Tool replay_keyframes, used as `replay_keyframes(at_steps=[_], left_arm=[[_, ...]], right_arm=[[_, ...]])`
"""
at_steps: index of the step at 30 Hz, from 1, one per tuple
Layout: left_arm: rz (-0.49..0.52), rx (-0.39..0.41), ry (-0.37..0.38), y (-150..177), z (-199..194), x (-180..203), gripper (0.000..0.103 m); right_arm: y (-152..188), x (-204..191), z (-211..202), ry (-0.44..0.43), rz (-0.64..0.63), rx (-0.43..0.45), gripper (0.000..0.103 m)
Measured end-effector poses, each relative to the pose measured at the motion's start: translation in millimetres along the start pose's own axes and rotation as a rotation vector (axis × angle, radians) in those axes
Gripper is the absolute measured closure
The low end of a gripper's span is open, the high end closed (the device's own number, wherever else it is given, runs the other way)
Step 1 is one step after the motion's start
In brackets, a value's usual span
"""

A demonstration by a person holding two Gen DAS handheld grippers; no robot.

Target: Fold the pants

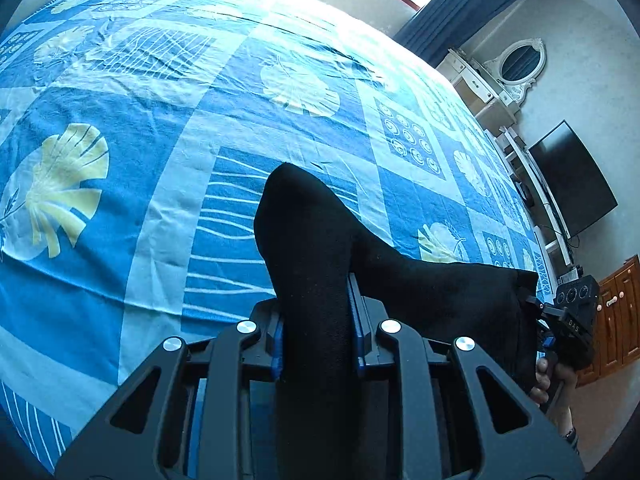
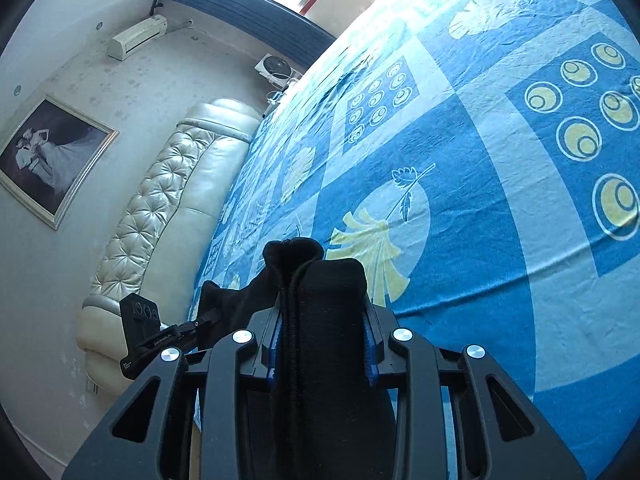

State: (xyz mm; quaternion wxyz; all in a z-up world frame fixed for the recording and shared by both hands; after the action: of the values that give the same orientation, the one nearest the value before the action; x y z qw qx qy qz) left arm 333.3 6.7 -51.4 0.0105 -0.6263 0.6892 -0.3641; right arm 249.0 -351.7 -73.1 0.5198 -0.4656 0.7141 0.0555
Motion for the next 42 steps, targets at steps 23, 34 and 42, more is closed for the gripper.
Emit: replay_keyframes(at_steps=[23, 34, 42], left_arm=[[0.013, -0.027, -0.037, -3, 36, -16, 0.071], [0.030, 0.016, -0.064, -1, 28, -16, 0.039], [-0.018, 0.027, 0.028, 41, -25, -27, 0.020]], right_arm=[[8, 38, 20, 0.014, 0.105, -0.020, 0.071], [9, 39, 14, 0.004, 0.132, -0.017, 0.060], [26, 40, -38, -0.018, 0.189, 0.037, 0.037]])
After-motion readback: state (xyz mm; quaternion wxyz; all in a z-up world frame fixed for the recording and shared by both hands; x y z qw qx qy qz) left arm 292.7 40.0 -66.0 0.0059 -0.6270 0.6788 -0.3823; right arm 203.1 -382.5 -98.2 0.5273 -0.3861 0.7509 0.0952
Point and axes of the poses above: each gripper's, at about its wrist camera, not at the fingertips, and z roughly the way its jaws point, x to its right, y to its underside, the point moved 3 cm from there along z, roughly the way its jaws point, and after that the axes turned 4 degrees about x, right-handed, at the moved point
